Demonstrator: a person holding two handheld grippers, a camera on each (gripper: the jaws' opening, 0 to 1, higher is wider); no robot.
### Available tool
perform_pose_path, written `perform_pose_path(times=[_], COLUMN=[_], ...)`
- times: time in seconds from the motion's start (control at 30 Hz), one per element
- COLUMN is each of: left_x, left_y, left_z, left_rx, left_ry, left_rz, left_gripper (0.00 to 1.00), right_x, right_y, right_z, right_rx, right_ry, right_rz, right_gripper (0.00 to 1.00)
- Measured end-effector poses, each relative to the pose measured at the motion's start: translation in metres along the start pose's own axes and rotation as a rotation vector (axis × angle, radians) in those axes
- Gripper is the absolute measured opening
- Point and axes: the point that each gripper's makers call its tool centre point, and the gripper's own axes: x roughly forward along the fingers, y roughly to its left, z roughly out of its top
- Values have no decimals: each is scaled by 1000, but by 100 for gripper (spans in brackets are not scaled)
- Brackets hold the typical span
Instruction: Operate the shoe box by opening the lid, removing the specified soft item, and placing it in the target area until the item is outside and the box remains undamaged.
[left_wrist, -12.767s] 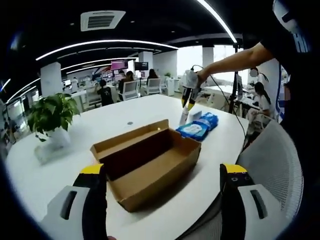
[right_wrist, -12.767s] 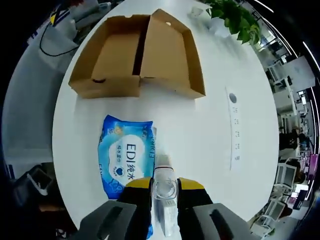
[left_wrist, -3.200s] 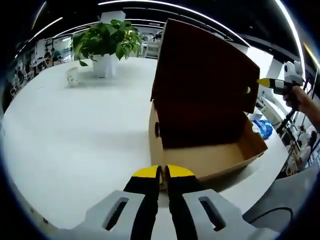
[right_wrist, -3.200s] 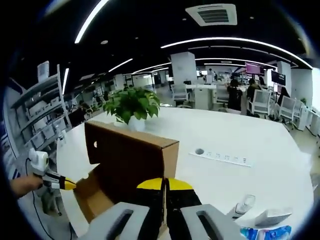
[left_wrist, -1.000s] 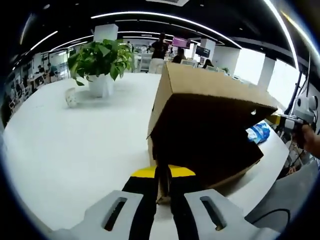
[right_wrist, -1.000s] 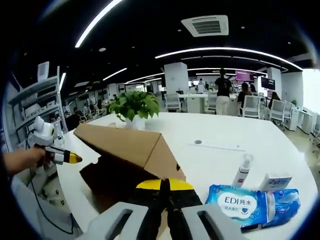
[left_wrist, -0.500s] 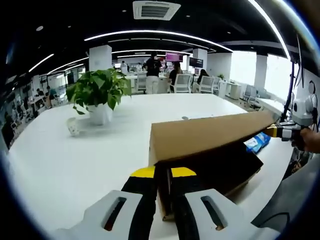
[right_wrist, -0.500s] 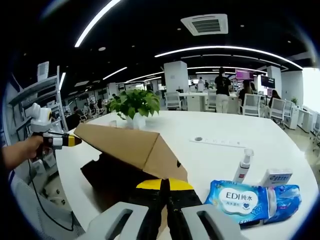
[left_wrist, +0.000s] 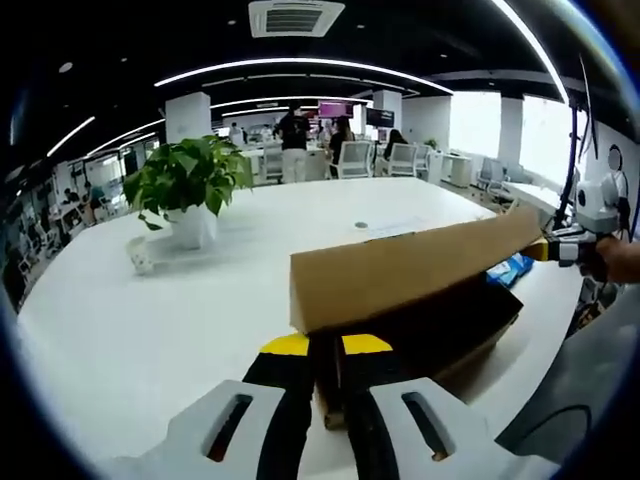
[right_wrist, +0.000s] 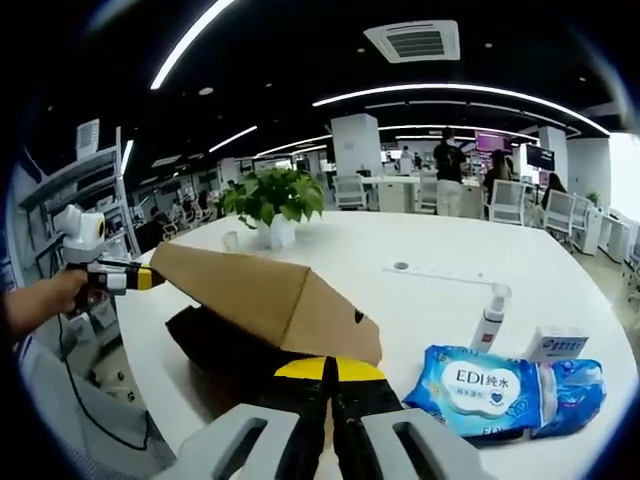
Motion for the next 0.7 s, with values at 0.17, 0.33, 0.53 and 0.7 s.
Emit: perform_pose_path(times=[0.17, 0.33, 0.53, 0.7], left_x=[-1, -3, -4, -4], left_y=[-2, -3, -4, -5], left_z=[-8, -15, -22, -24], left_rx=[16, 26, 45, 59], left_ry=[19, 37, 56, 62], left_rz=[-3, -7, -16, -31], left_gripper=[9, 10, 13, 17], right_x=[-1, -2, -2, -1], right_y=[2, 4, 11, 17], right_z=[-5, -9, -15, -17], right_rx=[-8, -108, -233, -258], right_ry=[9, 17, 34, 32], right_rz=[7, 15, 44, 76], right_gripper=[0, 1, 7, 13])
